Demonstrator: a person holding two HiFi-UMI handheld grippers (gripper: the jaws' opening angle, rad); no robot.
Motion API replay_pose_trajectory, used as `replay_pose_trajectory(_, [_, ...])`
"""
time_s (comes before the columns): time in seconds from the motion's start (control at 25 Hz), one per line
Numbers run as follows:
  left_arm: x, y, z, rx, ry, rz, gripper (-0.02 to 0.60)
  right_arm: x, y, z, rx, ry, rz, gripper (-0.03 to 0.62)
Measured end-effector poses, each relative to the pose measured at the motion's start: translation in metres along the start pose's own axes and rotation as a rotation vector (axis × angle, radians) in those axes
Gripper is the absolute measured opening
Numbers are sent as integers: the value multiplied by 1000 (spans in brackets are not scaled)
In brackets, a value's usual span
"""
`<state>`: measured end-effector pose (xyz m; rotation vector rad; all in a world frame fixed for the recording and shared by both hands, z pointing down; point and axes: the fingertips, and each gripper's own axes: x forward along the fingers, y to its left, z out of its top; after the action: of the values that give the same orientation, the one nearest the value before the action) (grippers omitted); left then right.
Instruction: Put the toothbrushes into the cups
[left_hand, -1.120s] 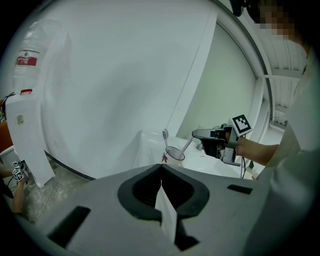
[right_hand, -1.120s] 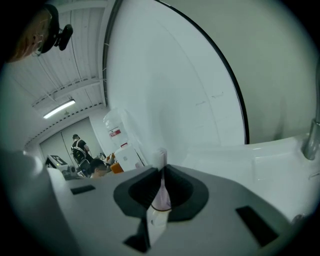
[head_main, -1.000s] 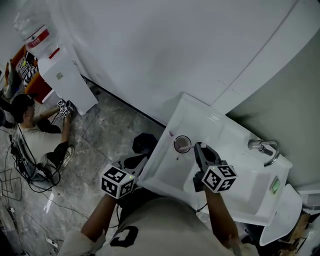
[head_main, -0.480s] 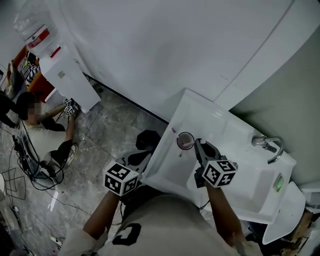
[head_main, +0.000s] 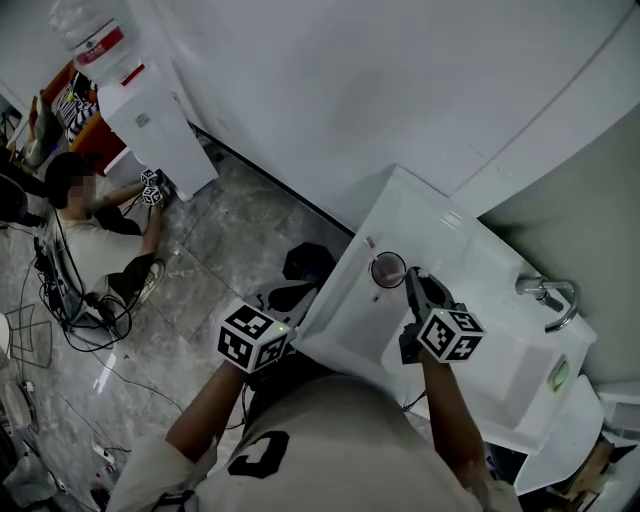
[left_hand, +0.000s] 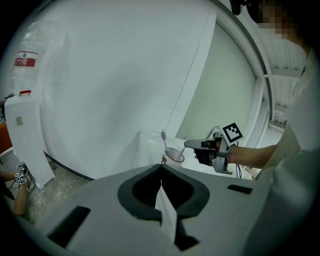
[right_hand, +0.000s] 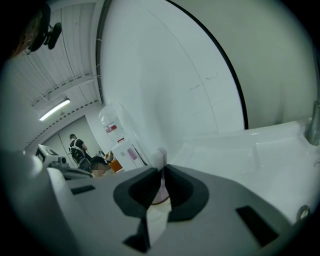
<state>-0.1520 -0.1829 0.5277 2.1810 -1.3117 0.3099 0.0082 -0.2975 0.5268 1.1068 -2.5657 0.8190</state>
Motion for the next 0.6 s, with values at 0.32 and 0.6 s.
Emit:
replay_pose_trajectory(0.32, [0, 2, -1, -4, 5, -9, 20, 4, -3, -5, 2, 19, -17, 37])
replay_pose_trajectory(0.6, [5, 1, -1, 1, 9, -20, 20, 5, -6, -14, -3, 45, -20, 104])
